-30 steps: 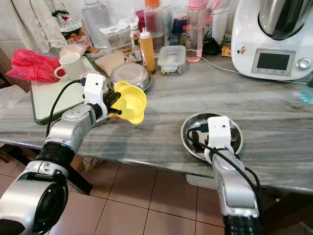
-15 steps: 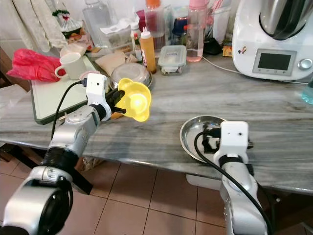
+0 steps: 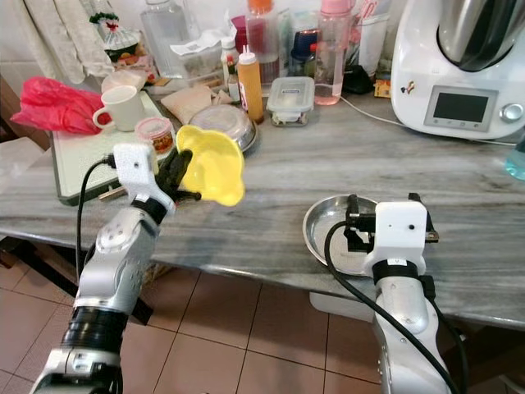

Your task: Setting the table

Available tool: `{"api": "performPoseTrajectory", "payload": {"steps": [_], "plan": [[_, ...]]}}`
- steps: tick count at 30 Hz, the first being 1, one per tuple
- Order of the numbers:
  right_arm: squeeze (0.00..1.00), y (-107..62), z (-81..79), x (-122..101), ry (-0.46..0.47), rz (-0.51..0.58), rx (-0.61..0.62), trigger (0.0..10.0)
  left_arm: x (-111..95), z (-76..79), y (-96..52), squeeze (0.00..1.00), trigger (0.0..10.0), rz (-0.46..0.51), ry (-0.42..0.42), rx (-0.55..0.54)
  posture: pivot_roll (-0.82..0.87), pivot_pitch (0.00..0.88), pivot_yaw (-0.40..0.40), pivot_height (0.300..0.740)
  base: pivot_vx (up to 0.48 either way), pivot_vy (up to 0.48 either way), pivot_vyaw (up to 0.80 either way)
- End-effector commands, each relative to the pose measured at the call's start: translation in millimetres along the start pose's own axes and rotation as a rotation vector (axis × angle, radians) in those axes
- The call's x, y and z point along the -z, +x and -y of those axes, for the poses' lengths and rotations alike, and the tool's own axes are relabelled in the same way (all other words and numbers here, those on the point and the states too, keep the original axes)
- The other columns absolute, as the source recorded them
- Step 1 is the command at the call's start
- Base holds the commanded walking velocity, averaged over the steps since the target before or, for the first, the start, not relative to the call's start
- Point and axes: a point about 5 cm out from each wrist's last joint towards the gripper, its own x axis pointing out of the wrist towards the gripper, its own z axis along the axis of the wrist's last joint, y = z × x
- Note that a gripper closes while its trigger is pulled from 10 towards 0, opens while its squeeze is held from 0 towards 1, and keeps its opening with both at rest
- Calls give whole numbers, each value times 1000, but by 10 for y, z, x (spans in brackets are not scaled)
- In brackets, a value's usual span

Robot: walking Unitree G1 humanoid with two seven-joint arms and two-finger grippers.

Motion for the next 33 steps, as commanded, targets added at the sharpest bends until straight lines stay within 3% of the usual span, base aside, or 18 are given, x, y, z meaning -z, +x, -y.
{"api": "performPoseTrajectory", "payload": {"steps": [1, 14, 23, 33], "plan": [[0, -15, -40, 2, 6, 7, -3, 10000, -29, 30, -24, 0, 10000, 7, 12, 5, -119, 13, 80, 740, 0, 0, -694], [0, -18, -18, -2, 8, 11, 6, 10000, 68, 69, -80, 0, 10000, -31, 2, 3, -137, 9, 76, 740, 0, 0, -743], [0, 0, -13, -30, -2, 22, 2, 10000, 100, 108, -62, 0, 10000, -41, -18, 4, -147, 6, 70, 740, 0, 0, 0], [0, 15, -3, -48, -11, 33, 2, 10000, 116, 128, -43, 0, 10000, -47, -30, 15, -154, 0, 69, 740, 0, -344, 0]]}}
